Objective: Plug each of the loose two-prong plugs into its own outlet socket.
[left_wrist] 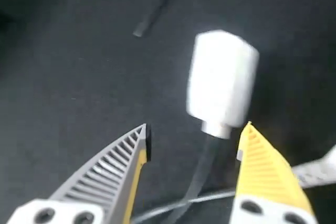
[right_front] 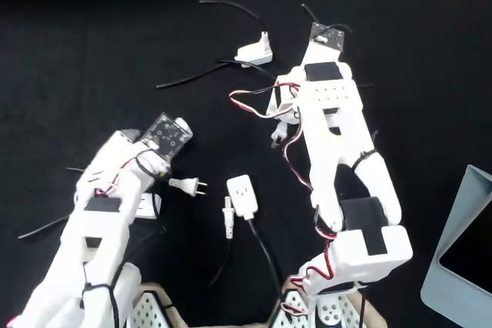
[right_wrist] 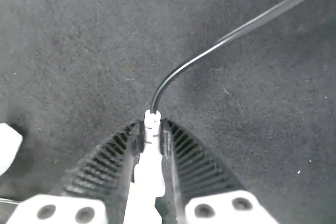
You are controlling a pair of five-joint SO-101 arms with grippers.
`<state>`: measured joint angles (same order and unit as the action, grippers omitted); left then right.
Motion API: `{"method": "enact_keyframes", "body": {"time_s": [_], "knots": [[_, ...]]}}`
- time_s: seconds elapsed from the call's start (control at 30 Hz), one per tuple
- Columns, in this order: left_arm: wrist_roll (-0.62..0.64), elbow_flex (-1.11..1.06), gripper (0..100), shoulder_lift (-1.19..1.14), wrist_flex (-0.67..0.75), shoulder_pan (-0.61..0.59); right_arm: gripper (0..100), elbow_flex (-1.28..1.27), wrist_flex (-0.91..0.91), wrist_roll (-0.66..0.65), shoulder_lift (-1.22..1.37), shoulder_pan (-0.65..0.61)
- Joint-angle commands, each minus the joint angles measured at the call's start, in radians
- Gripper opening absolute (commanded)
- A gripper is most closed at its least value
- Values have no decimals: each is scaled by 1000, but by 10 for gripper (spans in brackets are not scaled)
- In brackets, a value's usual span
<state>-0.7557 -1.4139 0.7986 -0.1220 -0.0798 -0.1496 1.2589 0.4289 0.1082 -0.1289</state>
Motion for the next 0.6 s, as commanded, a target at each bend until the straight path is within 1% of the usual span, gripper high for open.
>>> {"method": "enact_keyframes", "body": {"time_s": [0.0,0.1,0.17,0.27,0.33,0.43,0.5,0.57], "knots": [[8,7,277,129,20,-53,12,8,-14,-9,-50,8],[101,8,277,204,20,-93,12,8,-12,-9,-53,6],[135,8,277,226,20,-104,12,8,-12,-9,-54,6],[143,10,273,216,20,-102,12,8,-12,-9,-54,6],[143,19,239,195,25,-96,12,8,-12,-9,-54,6],[143,85,205,121,21,-96,12,7,-12,-9,-54,6],[147,151,203,35,20,-96,12,7,-12,-9,-54,6],[181,228,203,-77,20,-96,12,7,-12,-9,-54,6]]}}
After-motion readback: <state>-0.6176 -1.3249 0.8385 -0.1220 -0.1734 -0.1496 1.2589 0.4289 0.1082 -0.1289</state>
